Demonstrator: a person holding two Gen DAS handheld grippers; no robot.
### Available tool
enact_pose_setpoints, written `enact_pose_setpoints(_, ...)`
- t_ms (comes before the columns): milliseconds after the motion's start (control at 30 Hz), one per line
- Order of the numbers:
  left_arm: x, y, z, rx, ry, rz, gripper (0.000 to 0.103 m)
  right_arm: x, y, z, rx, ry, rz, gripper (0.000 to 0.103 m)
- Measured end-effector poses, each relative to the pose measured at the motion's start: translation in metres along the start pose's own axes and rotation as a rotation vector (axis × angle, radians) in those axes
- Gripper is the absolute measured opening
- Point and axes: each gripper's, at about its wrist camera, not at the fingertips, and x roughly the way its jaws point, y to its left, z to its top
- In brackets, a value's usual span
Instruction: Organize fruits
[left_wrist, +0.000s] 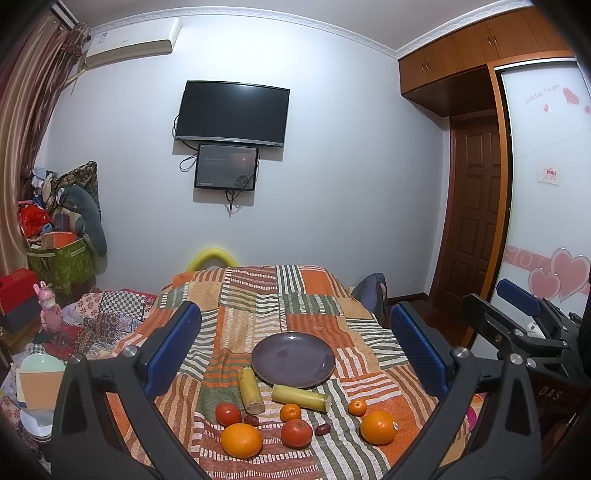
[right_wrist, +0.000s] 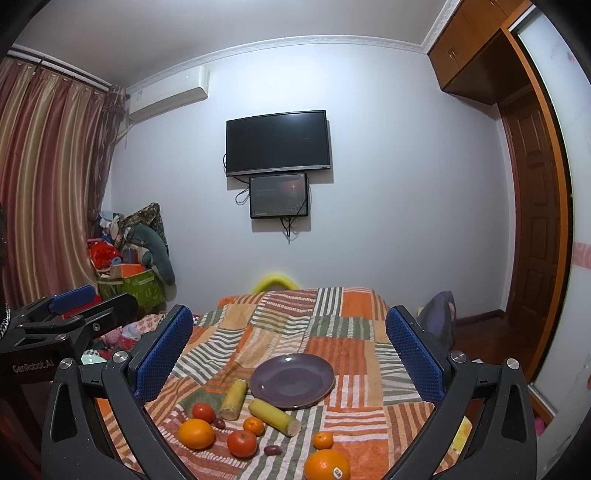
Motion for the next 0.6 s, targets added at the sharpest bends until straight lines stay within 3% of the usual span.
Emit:
enact_pose_setpoints(400, 0.006, 0.0, -0.003, 0.02, 0.011, 0.007, 0.103, 0.013, -0.004, -0.008, -0.001, 0.066, 0.005, 0.103)
enact_pose_setpoints(600, 0.021, 0.014, -0.007, 0.009, 0.061, 0.026, 0.103, 0.023, -0.015, -0.016, 0.014, 0.13, 0.028, 0.103)
